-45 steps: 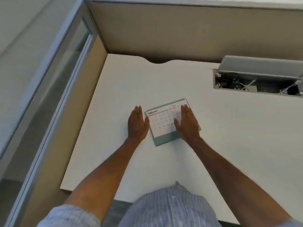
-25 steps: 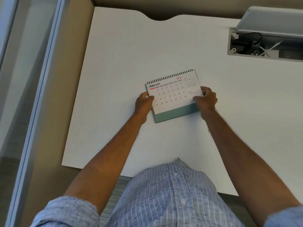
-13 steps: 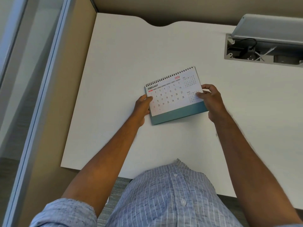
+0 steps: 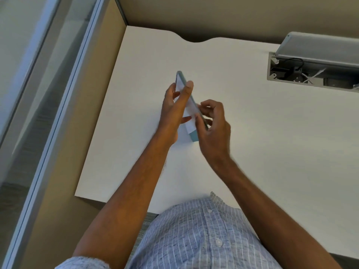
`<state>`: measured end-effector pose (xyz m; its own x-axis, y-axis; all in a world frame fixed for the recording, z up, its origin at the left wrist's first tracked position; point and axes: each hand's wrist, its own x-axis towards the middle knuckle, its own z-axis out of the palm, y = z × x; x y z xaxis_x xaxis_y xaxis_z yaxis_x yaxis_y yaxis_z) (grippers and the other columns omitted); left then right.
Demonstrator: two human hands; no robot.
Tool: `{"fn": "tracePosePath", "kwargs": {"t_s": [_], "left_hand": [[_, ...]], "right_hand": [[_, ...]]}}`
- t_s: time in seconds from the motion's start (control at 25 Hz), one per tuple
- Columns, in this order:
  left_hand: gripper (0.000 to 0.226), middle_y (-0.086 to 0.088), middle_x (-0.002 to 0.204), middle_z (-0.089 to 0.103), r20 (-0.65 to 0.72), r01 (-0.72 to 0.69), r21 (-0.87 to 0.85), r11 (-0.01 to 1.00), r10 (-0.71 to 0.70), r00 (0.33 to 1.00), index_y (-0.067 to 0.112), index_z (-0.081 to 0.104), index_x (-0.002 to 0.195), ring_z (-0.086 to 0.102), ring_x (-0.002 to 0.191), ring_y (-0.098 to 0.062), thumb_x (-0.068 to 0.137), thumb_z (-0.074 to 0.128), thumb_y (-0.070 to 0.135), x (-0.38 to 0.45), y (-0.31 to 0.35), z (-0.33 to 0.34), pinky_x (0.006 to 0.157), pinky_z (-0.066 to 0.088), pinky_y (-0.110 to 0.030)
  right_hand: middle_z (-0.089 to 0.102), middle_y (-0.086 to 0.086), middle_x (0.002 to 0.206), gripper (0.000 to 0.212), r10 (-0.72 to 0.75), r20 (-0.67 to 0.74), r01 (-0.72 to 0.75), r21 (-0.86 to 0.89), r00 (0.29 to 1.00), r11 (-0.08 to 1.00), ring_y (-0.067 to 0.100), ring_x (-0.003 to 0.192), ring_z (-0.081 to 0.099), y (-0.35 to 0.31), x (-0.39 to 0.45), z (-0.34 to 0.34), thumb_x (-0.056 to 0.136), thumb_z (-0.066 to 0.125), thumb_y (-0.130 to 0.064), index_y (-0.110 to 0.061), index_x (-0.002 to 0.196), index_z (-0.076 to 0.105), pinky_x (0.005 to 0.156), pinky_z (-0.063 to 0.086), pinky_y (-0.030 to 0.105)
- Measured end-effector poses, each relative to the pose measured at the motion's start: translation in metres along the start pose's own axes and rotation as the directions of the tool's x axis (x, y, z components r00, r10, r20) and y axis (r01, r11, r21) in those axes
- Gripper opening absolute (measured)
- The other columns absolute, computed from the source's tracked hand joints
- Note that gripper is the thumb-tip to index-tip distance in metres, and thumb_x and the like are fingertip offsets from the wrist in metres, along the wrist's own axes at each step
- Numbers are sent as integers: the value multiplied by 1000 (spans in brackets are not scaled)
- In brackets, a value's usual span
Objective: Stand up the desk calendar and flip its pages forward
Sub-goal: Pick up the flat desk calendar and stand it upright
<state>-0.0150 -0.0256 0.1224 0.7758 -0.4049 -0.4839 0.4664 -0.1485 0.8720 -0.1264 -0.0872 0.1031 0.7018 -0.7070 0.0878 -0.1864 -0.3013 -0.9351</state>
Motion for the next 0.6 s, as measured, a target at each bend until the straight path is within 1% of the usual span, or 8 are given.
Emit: {"fn": "tracePosePath", "kwargs": {"t_s": [0.08,0.2,0.28,0.36,0.4,0.48,0.56,0.6], "left_hand": [[51,-1,139,63,-29,38,19,999,-38,999,23,48,147,68,117,-21,101,65,39,2,-1,-13,80,65,-38],[28,-16,118,75,-108,82,22,996,-79,991,9,63,129,73,96,-24,102,53,9,5,-14,-30,77,64,-42],[29,-15,116,77,-161,109,48,993,-100,982,11,68,124,75,97,-25,103,49,4,8,-29,-41,81,65,-43],[31,-10,112,78,-178,119,17,993,-114,977,14,70,122,78,90,-21,103,49,1,9,-44,-48,73,66,-35],[31,-8,108,79,-185,121,-4,993,-119,975,16,70,120,79,81,-15,103,49,1,9,-51,-52,65,66,-30],[27,-2,102,79,-214,112,-8,994,-112,970,23,70,115,79,71,-8,105,51,6,10,-63,-57,55,62,-24],[27,0,97,81,-244,94,-28,995,-98,965,27,71,109,80,71,-11,105,51,9,13,-73,-61,54,61,-25],[29,-1,97,81,-260,90,-40,995,-97,961,29,71,107,81,74,-15,105,51,9,14,-77,-61,56,62,-28]], "right_hand": [[71,-8,121,38,-13,90,17,-47,996,999,5,113,69,-2,-10,9,94,69,-15,-22,128,51,92,58,23],[66,-5,126,53,-8,248,41,-130,969,991,12,112,65,7,-24,24,88,75,-18,-23,134,49,88,56,24],[64,-2,130,57,62,404,6,-164,913,986,15,116,60,21,-29,32,89,78,-23,-22,138,48,90,57,29],[62,1,134,56,156,473,-69,-197,867,978,16,121,58,40,-24,31,90,77,-30,-21,138,49,96,54,34],[62,2,136,55,199,431,-109,-224,880,968,17,122,57,50,-19,27,91,77,-31,-19,137,51,98,51,35],[61,7,137,52,295,220,-227,-291,930,930,23,125,56,76,-2,14,90,76,-24,-14,135,54,103,48,36],[60,11,140,53,441,51,-406,-308,896,860,29,127,56,99,12,-6,90,75,-18,-9,138,53,103,47,35],[61,10,140,50,522,40,-493,-277,852,825,28,125,58,107,15,-14,92,72,-15,-9,138,55,101,47,34]]}}
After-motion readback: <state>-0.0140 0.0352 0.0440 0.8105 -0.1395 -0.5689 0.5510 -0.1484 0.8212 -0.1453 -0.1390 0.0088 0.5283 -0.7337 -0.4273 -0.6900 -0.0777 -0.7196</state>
